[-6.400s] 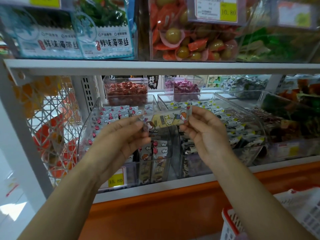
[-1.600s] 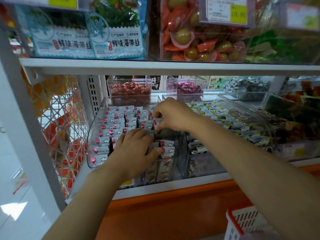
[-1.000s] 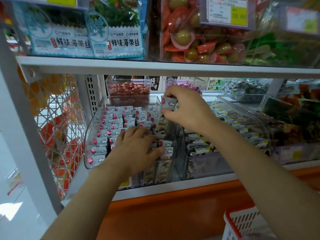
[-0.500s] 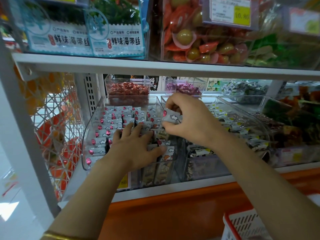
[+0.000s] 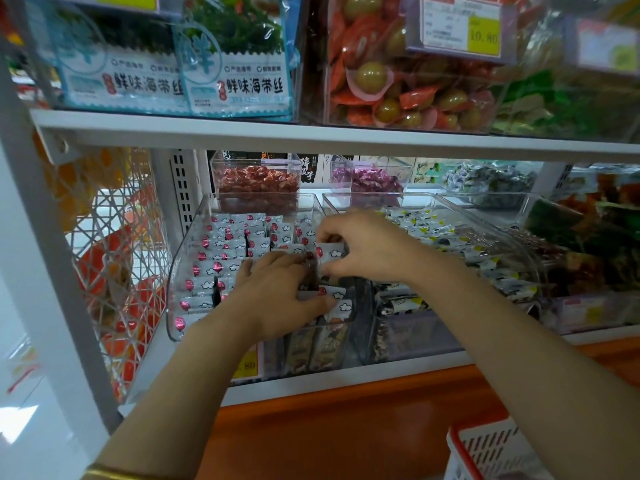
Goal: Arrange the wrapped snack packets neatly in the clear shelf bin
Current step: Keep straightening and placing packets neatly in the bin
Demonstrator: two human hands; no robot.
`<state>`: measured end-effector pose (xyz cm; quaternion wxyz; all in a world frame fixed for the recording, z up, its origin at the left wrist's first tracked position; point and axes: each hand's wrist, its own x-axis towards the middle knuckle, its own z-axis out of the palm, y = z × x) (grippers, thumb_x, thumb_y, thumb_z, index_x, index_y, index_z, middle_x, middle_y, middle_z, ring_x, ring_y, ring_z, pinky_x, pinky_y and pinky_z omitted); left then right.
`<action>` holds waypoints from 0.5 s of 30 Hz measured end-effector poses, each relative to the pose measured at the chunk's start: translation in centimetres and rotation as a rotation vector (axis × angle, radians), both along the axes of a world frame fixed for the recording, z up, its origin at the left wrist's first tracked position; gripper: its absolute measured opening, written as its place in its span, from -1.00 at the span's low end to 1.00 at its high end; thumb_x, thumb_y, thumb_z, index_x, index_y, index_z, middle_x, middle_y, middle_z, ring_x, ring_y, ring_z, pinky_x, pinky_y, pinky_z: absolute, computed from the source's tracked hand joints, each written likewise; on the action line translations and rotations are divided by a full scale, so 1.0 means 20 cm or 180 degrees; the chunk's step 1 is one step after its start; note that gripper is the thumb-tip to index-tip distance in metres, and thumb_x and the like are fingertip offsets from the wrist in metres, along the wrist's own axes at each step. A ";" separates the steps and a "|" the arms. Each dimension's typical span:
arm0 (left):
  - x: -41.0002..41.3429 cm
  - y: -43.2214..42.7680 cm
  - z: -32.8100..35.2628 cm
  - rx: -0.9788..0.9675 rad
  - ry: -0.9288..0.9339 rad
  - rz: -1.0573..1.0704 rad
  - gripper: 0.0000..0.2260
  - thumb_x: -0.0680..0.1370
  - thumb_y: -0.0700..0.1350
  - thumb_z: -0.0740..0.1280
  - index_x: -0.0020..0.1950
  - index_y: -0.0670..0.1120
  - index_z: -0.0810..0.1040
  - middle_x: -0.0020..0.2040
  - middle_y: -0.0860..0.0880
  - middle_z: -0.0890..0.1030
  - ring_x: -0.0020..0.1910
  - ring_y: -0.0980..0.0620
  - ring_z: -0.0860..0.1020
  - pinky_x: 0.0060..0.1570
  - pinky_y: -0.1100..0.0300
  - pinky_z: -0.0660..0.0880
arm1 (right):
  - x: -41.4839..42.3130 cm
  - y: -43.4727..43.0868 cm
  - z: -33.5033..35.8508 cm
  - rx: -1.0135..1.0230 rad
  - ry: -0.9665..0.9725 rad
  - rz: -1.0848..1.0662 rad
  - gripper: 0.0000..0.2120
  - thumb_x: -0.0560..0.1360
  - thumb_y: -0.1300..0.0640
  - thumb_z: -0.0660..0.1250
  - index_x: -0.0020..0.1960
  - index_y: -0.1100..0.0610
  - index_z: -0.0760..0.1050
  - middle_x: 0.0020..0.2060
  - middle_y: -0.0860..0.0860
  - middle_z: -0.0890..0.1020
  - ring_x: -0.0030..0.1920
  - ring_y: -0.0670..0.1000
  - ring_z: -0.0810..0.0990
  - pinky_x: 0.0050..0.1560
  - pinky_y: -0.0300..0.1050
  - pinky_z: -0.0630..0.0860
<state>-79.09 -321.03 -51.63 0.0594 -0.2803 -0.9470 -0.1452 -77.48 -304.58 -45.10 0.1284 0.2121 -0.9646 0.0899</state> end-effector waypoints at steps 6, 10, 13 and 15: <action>0.00 -0.04 0.01 -0.0100 -0.0112 0.0173 -0.30 0.38 0.42 0.14 0.42 0.06 0.31 0.48 0.02 0.22 0.45 0.01 0.09 0.39 -0.07 0.00 | -0.09 -0.02 -0.03 0.1297 -0.0606 -0.0051 -0.72 0.54 0.10 0.20 0.20 -0.05 0.55 0.17 0.07 0.48 0.28 0.10 0.32 0.32 0.06 0.26; 0.00 -0.06 0.02 -0.0136 -0.0106 0.0164 -0.31 0.38 0.42 0.15 0.37 0.04 0.36 0.45 0.01 0.27 0.43 -0.02 0.13 0.38 -0.05 0.06 | -0.15 -0.06 0.02 0.0878 -0.0395 -0.0171 -0.75 0.51 0.19 0.20 0.09 0.04 0.59 0.05 0.04 0.62 0.11 0.07 0.52 0.19 0.00 0.40; 0.01 -0.07 0.04 -0.0117 -0.0125 0.0180 -0.31 0.36 0.43 0.16 0.35 0.05 0.39 0.44 0.00 0.28 0.42 -0.04 0.14 0.39 -0.05 0.07 | -0.20 -0.11 0.02 0.0378 -0.0163 -0.0332 -0.84 0.51 0.16 0.23 0.00 0.11 0.56 -0.02 0.03 0.61 0.01 0.05 0.54 -0.04 -0.10 0.38; 0.02 -0.07 0.05 -0.0072 -0.0143 0.0147 -0.33 0.36 0.42 0.17 0.35 0.08 0.39 0.43 0.01 0.29 0.42 -0.03 0.14 0.40 -0.03 0.08 | -0.24 -0.16 -0.01 0.0624 -0.0210 -0.0433 -0.79 0.54 0.02 0.23 -0.13 0.13 0.52 -0.15 0.02 0.57 -0.06 0.04 0.51 0.04 -0.02 0.35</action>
